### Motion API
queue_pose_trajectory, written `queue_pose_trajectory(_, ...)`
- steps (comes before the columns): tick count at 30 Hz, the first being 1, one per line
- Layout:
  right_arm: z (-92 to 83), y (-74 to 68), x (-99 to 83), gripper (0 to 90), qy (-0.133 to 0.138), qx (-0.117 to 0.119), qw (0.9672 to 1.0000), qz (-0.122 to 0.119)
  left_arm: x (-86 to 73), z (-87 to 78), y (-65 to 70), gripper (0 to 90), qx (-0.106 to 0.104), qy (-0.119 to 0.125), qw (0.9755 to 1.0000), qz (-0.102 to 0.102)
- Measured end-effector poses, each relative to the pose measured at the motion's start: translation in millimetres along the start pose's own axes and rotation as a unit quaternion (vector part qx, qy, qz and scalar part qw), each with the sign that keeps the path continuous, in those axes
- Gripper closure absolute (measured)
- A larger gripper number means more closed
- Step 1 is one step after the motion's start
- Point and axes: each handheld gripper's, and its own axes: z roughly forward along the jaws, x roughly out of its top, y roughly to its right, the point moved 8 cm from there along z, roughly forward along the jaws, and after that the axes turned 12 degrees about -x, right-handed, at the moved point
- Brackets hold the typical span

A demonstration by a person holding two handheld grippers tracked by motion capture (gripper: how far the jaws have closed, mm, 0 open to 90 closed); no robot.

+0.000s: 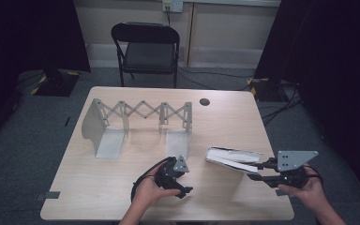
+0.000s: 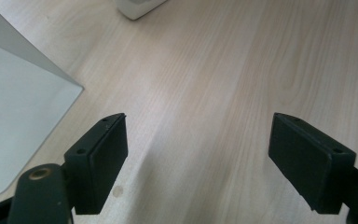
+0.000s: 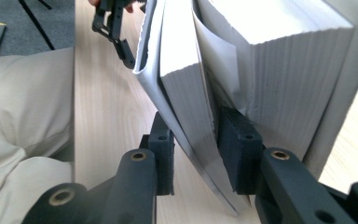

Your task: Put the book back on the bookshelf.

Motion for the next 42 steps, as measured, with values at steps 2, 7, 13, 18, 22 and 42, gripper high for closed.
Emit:
queue_pose_trajectory(2,-3.6,1.4,0.5,70.1,0.002,0.003,1.0,0.006,-1.4,1.5,-0.1,18.4,-0.002,-0.003,1.0,-0.001)
queue_pose_trajectory(7,-14.1,6.9,3.9,75.6,0.011,0.004,0.9999,0.012,0.9,2.0,0.9,17.0,-0.004,0.005,1.0,-0.001)
queue_pose_trajectory(13,-18.1,15.2,3.4,77.2,0.002,-0.002,0.9999,0.017,1.3,4.1,0.9,17.3,-0.009,-0.003,1.0,0.001)
queue_pose_trajectory(18,-17.9,17.8,3.2,77.2,-0.002,-0.003,0.9998,0.019,0.4,6.1,-0.1,17.0,-0.006,-0.014,0.9999,-0.004)
queue_pose_trajectory(22,-17.9,18.6,3.6,77.1,-0.008,0.0,0.9998,0.017,5.2,4.3,-0.3,16.8,-0.01,-0.013,0.9999,-0.004)
queue_pose_trajectory(42,-16.9,23.6,2.6,76.9,-0.011,0.0,0.9991,0.04,76.5,-16.0,-2.9,17.3,-0.016,-0.03,0.9988,0.036)
